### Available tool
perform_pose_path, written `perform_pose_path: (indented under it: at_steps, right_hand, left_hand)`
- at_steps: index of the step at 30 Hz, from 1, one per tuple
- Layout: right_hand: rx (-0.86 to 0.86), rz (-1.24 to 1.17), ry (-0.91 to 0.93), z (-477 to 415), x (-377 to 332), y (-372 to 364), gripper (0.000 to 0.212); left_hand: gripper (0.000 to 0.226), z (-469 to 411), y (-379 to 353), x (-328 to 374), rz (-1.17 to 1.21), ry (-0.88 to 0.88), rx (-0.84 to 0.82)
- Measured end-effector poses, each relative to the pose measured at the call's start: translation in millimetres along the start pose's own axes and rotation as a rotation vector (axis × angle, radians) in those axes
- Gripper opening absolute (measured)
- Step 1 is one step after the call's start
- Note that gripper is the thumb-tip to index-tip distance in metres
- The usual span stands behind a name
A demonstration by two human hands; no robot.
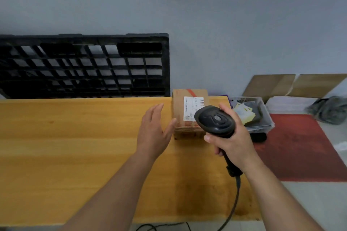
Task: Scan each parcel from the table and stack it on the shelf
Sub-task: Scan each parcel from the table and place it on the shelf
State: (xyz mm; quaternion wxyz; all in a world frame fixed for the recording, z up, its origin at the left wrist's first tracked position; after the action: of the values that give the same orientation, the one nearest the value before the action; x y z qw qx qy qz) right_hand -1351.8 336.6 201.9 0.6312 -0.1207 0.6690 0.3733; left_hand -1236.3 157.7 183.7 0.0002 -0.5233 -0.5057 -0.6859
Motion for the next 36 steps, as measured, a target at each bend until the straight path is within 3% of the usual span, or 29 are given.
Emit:
perform_pose_path:
  at_steps: [9,14,18,21,27,31,36]
  right_hand:
    - [0.022,-0.038,-0.135,-47,52,6,0.091]
    - [-0.031,-0.040,-0.162,-52,57,0,0.092]
    - [-0.076,-0.099,-0.178,-40,52,-7,0.094]
    - [-0.110,-0.113,-0.177,-26,40,-19,0.094]
    - [-0.181,-0.128,-0.073,5,-3,-61,0.091]
    - [-0.203,-0.146,0.004,31,-34,-89,0.089]
    - [-0.273,-0.144,0.105,72,-78,-132,0.091]
  left_hand:
    - [0.058,-35,-53,-6,-0.015,0.252,-0.233]
    - [0.060,-34,-66,-12,0.196,0.299,-0.273]
    - [0.075,-24,-52,-11,0.328,0.315,-0.271]
    - [0.079,-14,-29,-13,0.393,0.294,-0.226]
    - [0.075,12,36,-27,0.522,0.310,0.033]
    - [0.082,31,83,-41,0.580,0.295,0.008]
    - [0.068,66,155,-60,0.726,0.277,0.068]
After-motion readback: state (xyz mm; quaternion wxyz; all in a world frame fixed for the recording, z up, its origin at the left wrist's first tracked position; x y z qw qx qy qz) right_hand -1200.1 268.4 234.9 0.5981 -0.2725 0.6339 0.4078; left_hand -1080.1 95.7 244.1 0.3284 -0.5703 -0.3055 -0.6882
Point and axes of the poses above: each hand's wrist, its own z-axis away from the middle knuckle, its own y-axis out of the back of the hand, x = y × z, the point moved 3 cm from there along -z, towards the middle knuckle, and after that the axes turned 7 degrees about z, right-handed, at the moved point
